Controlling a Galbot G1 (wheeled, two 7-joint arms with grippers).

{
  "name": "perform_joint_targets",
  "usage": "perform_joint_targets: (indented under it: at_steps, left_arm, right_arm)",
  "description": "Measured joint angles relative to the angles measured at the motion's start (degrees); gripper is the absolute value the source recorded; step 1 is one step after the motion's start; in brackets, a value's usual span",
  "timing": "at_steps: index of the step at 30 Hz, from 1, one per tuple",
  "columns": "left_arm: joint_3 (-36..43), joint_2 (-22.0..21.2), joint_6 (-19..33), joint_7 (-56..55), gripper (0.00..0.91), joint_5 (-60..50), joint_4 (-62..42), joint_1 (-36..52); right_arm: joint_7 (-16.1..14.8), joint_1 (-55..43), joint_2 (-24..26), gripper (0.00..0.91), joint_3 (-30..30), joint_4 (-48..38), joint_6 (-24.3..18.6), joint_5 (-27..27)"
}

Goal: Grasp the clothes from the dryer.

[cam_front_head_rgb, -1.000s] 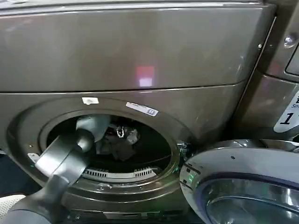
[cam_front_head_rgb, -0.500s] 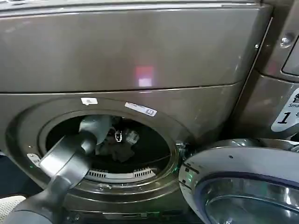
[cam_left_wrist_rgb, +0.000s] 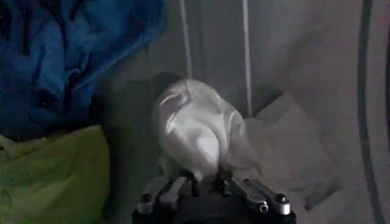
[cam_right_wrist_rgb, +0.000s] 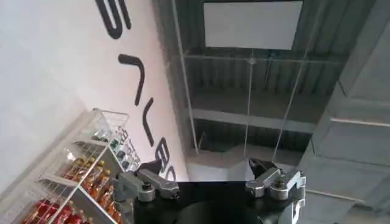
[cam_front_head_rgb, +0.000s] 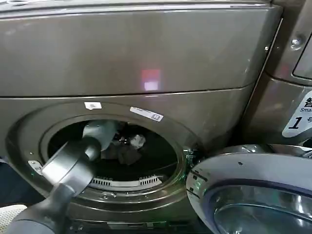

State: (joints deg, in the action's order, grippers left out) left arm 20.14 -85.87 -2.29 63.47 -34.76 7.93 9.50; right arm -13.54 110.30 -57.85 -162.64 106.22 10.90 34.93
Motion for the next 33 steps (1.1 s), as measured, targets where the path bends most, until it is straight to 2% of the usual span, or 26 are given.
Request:
perform_joint_targets:
  at_steps: [14, 24, 33]
  left_arm:
    - [-11.3, 1.3, -1.4, -7.8, 0.000, 12.4, 9.4, -5.6]
    - [-22.2, 2.3, 0.6, -24.2, 0.000, 24.2, 22.6, -15.4]
    - [-29.9, 0.7, 3.2, -42.2, 0.000, 31.1, 38.9, -26.2]
  right_arm:
    - [0.1, -1.0, -0.2, 0.907, 1.3, 1.1, -0.1, -0.2]
    - [0.2, -1.6, -0.3, 0.907, 2.0, 1.4, -0.3, -0.6]
    - [0.1, -2.2, -0.5, 0.907, 2.7, 2.0, -0.4, -0.6]
